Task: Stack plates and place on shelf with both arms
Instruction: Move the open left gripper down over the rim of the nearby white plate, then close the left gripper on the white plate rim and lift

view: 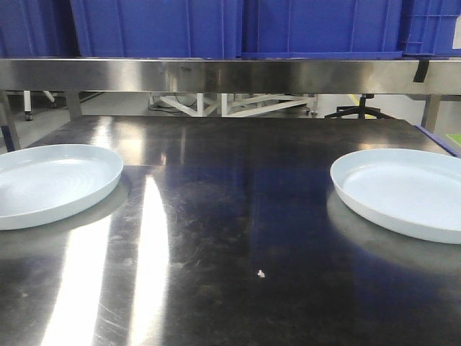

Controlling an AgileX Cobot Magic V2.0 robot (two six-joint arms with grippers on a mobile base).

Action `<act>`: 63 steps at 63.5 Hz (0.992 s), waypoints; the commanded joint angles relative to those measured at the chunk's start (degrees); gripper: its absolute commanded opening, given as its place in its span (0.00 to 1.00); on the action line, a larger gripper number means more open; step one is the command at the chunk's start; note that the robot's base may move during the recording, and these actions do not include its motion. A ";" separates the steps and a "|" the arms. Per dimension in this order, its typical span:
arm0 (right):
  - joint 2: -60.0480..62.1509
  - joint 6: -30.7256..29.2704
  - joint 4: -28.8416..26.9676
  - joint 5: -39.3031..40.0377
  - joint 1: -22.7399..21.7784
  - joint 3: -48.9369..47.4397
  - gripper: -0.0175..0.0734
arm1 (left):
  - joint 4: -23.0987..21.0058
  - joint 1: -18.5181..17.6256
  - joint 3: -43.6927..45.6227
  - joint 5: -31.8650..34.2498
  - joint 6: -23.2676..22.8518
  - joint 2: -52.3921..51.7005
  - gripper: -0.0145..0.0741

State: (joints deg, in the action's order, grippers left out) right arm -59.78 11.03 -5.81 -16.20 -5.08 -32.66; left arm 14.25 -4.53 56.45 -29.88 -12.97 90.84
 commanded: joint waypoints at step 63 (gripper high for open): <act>0.47 -0.51 0.44 6.71 -0.04 -2.13 0.82 | -4.35 -1.31 4.52 3.57 -0.71 4.11 0.28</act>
State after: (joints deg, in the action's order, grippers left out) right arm -59.78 11.03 -5.81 -14.32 -5.08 -32.66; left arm 11.45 -4.91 58.17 -25.72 -13.20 97.97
